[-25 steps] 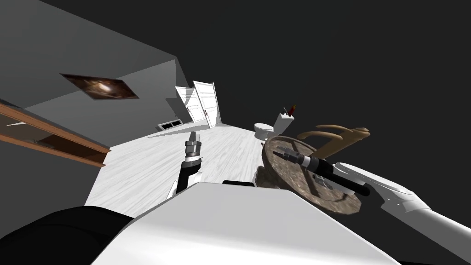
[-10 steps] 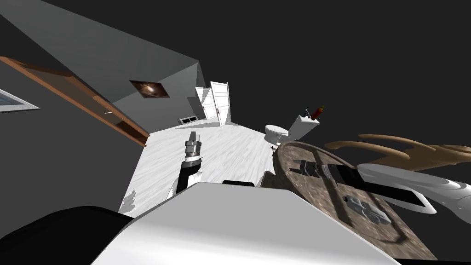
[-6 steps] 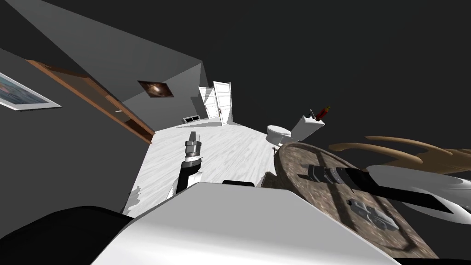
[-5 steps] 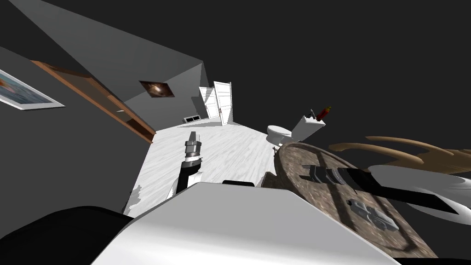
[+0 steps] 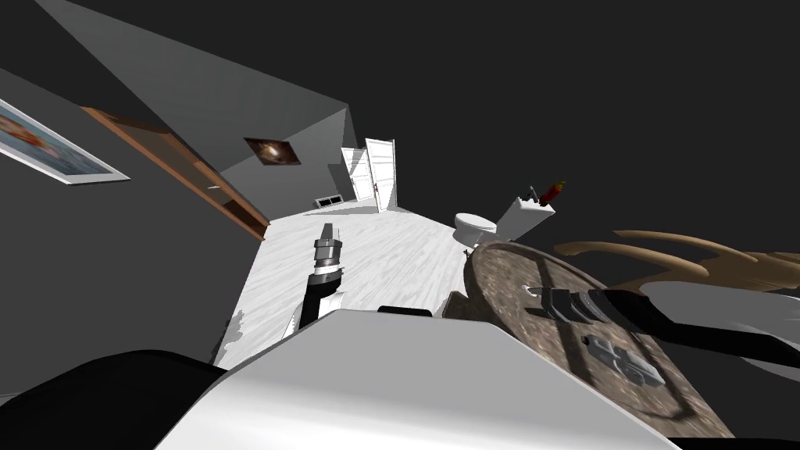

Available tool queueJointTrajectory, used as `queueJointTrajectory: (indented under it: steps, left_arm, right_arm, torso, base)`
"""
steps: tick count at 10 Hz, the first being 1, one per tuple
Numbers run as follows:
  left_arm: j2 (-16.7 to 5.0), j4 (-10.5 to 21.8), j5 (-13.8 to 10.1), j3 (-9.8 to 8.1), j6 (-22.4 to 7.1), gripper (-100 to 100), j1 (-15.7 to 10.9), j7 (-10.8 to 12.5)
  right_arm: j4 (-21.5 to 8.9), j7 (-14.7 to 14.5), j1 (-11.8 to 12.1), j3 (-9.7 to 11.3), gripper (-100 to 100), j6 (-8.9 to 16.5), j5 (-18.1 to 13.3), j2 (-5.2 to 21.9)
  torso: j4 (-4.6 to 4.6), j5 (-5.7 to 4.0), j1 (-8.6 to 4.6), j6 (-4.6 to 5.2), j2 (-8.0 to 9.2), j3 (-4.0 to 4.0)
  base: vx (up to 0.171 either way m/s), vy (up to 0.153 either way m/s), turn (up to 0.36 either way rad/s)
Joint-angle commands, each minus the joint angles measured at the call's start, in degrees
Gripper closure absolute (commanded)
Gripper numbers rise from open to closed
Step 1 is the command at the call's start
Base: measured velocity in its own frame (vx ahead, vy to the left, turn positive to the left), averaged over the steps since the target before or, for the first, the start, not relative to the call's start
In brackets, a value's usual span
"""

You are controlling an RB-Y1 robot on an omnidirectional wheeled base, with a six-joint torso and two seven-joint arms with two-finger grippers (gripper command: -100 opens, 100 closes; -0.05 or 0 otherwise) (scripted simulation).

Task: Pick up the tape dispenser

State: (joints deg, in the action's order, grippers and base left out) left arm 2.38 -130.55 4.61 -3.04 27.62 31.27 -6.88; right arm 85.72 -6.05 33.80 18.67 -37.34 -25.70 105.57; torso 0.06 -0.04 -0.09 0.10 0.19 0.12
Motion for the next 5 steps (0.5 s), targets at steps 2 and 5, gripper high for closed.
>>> queueJointTrajectory:
  steps: [2,5]
  left_arm:
    - [0.0,0.0,0.0,0.00,0.0,0,0.0,0.0]
    - [0.0,0.0,0.0,-0.01,0.0,0,0.0,0.0]
  right_arm:
    - [-1.8,-1.2,3.1,2.1,-100,0.9,0.5,4.0]
    - [-4.1,-1.1,5.3,4.7,-100,1.7,-0.1,6.3]
  torso:
    - [0.00,0.01,-0.01,-0.01,0.05,0.02]
    - [0.10,-0.14,-0.54,0.05,0.44,0.25]
  base:
    - [-0.070,-0.050,0.023]
    - [-0.136,-0.158,-0.059]
